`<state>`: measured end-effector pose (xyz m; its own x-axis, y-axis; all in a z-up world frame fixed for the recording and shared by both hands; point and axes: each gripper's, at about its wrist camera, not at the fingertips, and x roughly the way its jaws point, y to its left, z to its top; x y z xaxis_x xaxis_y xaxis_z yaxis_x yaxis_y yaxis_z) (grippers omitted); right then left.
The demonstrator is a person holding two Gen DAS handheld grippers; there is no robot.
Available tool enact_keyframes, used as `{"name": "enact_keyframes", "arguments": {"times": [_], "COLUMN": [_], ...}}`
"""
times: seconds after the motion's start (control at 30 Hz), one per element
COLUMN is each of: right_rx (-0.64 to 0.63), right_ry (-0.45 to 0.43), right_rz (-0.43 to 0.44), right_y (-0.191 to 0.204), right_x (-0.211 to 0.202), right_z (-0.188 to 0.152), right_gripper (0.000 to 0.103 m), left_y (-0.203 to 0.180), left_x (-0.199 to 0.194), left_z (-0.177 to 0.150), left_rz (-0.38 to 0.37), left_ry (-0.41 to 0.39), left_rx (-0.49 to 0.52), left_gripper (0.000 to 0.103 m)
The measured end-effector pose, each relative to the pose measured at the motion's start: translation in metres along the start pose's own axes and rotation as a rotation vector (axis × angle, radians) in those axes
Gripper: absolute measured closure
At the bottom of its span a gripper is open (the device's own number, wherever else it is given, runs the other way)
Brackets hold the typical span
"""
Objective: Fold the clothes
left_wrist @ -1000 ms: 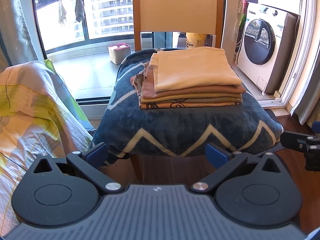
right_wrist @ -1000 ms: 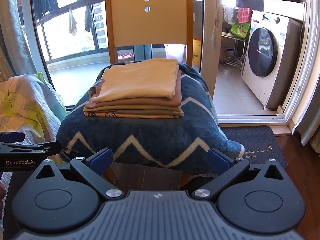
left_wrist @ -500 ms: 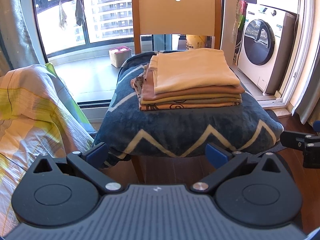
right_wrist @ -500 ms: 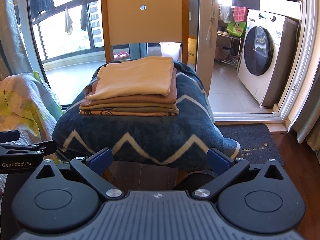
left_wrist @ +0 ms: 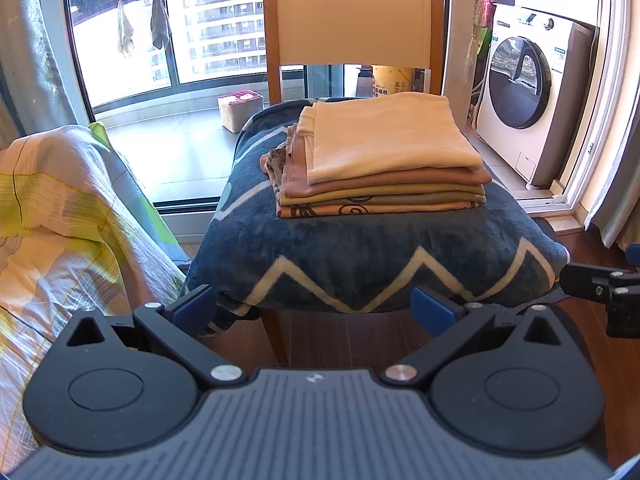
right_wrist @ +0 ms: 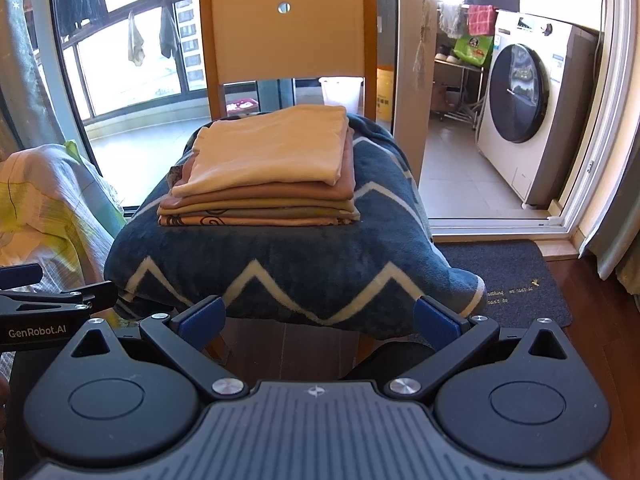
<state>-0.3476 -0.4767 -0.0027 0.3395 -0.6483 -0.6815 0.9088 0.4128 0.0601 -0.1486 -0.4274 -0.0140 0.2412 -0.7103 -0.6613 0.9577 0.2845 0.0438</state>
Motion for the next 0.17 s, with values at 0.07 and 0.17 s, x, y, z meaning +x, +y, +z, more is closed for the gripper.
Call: {"name": "enact_keyframes", "arguments": {"times": [0.07,0.17], "right_rx": [-0.001,-0.001], "right_ry": [0.001,0.003], "right_rz": [0.001,0.003], "right_y": [0.0000,0.0000], "right_x": [0.0004,0.0012], "right_z": [-0.0001,-0.0002], "right_gripper": [0.000,0.000], "left_y": [-0.0009,-0.0021], "left_x": [0.0003,-0.0008], "left_z": [-0.0001,-0.0008], "left_rz": [-0.003,-0.008], "left_ry": [-0.001,-0.011], "left_rx": [0.003,0.008], "left_gripper": [0.001,0.001]}}
